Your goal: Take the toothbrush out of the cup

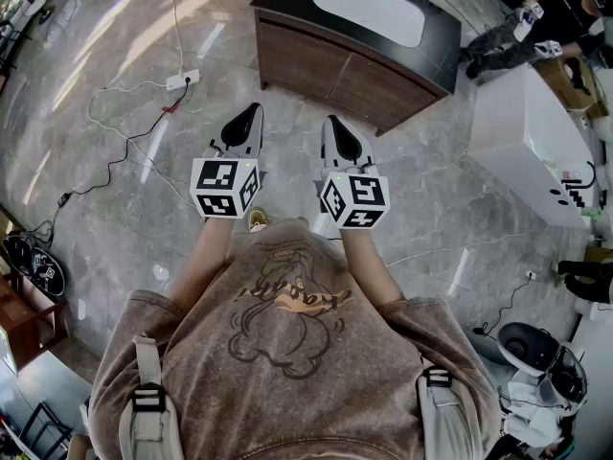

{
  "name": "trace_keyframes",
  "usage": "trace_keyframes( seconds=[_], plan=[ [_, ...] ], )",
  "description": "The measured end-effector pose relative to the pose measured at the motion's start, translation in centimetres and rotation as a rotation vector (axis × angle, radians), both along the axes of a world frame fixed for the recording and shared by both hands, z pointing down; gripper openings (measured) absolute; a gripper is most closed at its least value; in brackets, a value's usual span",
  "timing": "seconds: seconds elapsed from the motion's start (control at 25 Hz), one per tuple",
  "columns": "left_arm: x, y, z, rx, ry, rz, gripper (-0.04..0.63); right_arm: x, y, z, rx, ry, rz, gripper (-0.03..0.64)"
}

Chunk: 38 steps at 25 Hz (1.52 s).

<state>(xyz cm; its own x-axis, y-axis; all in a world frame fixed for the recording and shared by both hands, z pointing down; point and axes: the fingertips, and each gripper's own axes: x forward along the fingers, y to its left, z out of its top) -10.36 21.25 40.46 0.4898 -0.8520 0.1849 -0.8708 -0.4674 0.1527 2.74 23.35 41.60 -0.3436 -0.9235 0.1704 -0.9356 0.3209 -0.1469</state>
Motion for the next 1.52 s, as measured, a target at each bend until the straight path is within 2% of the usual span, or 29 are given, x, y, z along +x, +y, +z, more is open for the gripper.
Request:
trace_keyframes(
  seconds=[0.48, 0.96, 1.32, 1.52],
  plan=[
    [-1.5, -1.1, 0.5, -0.015, 0.0, 0.013, 0.017, -1.6, -0.5, 0.5, 0.001, -0.017, -0.027, 0.018],
    [-4.2, -1.5, 1.8, -0.02, -0.017, 0.06, 0.017, -3.0, -0.2, 1.2, 0.013, -0.029, 0.041, 0.018],
    [-3.5, -5.9, 1.1, 0.027, -0.003, 0.059, 0.016, -2.6, -4.6, 1.6, 0.027, -0.008, 0.038, 0.018],
    [-2.5, -9.1, 1.4, 0.019, -0.003, 0.061, 0.017, -2.0, -7.9, 1.7, 0.025, -0.008, 0.02, 0.018]
  ],
)
